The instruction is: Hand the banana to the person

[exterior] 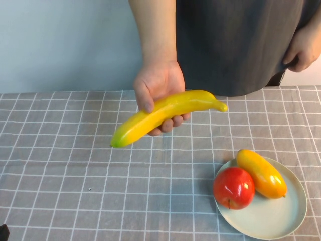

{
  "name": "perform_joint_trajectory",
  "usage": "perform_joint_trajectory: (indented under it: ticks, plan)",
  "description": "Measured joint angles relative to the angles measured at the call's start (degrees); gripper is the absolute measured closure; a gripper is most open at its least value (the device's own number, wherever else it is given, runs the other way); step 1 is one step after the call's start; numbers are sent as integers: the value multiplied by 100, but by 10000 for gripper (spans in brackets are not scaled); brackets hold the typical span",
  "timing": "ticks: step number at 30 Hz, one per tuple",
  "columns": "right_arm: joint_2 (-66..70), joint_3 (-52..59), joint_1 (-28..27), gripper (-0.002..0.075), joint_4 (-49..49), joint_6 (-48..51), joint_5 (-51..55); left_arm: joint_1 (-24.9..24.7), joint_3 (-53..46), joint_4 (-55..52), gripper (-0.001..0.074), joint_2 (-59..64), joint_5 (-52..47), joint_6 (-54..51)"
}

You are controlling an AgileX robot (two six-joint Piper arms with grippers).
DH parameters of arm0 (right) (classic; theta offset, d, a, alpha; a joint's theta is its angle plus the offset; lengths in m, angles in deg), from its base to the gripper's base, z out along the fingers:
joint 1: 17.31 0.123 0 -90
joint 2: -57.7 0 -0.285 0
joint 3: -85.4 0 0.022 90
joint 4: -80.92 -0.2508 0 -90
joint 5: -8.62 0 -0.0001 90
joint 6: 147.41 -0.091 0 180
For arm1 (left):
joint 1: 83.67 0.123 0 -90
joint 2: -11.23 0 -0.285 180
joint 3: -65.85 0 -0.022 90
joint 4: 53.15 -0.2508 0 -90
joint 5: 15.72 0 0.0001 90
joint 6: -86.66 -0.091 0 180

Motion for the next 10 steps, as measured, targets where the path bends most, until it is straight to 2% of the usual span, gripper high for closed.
perform_joint_trajectory:
  ticks: [2,10]
  plan:
    - [176,22,41,735,-14,4,286,0,0,0,731,0,0,0]
    - [176,22,41,735,-14,-7,286,0,0,0,731,0,0,0]
